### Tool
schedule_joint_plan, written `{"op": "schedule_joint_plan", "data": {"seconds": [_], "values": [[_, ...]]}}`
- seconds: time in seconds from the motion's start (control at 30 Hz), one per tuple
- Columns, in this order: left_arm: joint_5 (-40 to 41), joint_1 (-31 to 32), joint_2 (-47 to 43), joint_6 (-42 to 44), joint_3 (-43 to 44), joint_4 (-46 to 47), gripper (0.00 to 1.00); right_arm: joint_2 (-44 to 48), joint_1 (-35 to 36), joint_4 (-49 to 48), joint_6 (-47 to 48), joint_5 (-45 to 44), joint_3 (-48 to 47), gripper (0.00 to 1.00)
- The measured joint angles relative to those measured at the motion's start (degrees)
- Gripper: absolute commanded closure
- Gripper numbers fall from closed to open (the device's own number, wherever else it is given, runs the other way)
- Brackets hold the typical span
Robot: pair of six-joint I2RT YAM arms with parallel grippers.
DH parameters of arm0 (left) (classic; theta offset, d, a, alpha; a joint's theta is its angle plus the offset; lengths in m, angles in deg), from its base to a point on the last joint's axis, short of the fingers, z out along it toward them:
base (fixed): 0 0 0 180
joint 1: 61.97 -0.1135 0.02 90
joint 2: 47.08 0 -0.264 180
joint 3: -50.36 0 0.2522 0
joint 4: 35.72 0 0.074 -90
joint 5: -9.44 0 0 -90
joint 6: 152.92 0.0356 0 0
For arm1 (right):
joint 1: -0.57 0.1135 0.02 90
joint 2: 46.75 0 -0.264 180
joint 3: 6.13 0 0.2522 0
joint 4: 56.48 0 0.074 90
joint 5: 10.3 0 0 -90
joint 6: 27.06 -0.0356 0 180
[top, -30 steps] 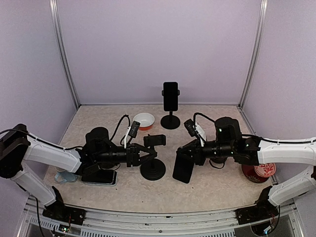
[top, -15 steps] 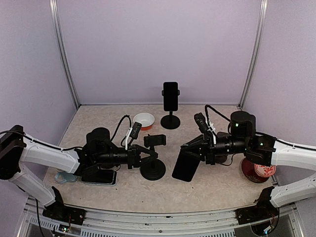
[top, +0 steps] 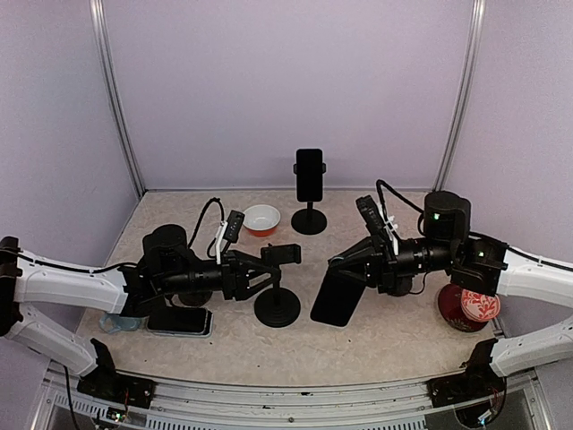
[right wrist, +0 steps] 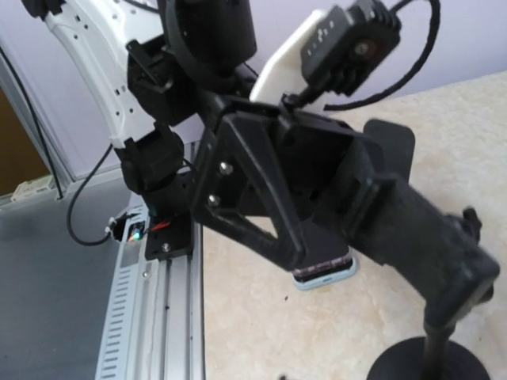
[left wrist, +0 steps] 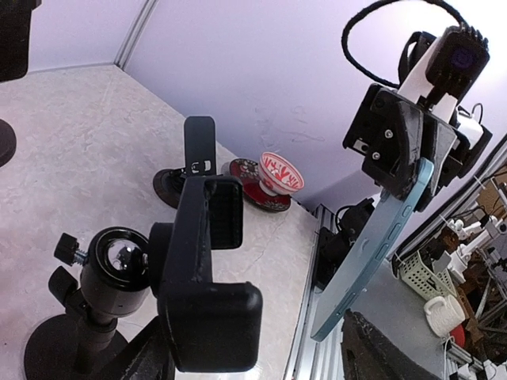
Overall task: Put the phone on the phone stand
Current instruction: Move the phone stand to the center of the board.
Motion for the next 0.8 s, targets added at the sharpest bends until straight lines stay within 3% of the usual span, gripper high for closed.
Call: {"op": "schedule_joint_plan", "data": {"seconds": [0.17,0.5,0.8], "values": [[1.36,-0.92,-0.79,0.59,0.59,-2.97,0.3,0.0,0.0,0.61,0.28,0.59,-2.58,1.0],[1.79,-2.54,-0.72,1.64,2.89,-5.49,0.51,-0.55,0.0,1.46,0.57,1.16,-4.28,1.0],[1.6,-2.67,-0.72,2.27,3.61,-5.7,0.84,-4.9,0.17,1.64,1.2,2.69,-9.05,1.0]]}}
